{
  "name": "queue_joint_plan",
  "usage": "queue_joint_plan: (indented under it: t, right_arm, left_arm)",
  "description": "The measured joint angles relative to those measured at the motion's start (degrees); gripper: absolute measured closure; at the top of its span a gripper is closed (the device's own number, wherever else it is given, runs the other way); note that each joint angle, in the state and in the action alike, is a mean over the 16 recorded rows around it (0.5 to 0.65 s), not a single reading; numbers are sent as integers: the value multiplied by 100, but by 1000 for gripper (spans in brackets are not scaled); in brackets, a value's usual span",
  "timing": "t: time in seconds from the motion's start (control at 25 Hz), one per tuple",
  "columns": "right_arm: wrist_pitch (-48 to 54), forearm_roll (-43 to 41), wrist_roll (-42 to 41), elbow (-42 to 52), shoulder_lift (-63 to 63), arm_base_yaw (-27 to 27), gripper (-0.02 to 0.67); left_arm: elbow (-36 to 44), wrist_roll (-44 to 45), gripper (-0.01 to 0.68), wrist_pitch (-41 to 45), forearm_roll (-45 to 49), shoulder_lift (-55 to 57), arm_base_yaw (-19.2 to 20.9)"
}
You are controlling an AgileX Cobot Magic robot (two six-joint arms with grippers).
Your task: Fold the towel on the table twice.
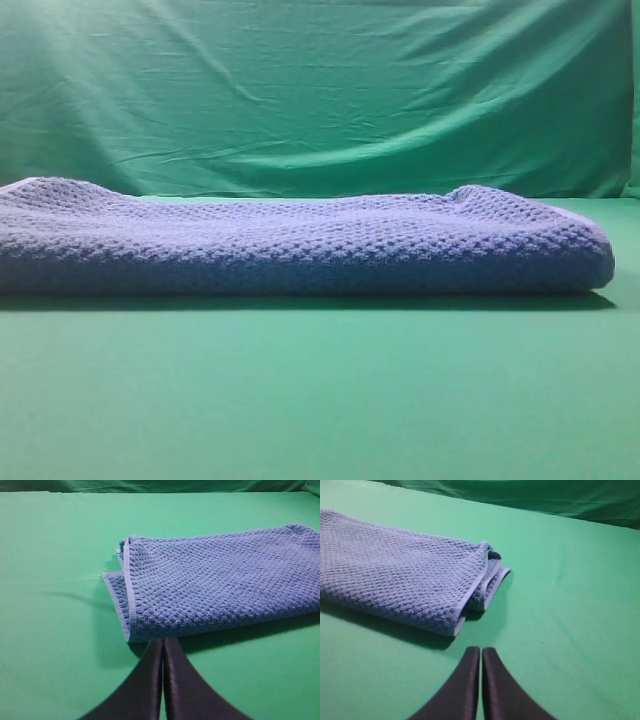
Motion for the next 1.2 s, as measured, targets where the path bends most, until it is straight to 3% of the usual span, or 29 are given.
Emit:
queue_joint_plan:
  t: [0.48, 1.2]
  right_arm:
    - [9, 0, 3, 0, 0, -807, 649]
    - [12, 0, 3, 0, 0, -1079, 649]
  left_arm:
    - [0, -2, 673, 0, -10, 0, 894]
    - [0, -2, 673, 0, -12, 0, 970]
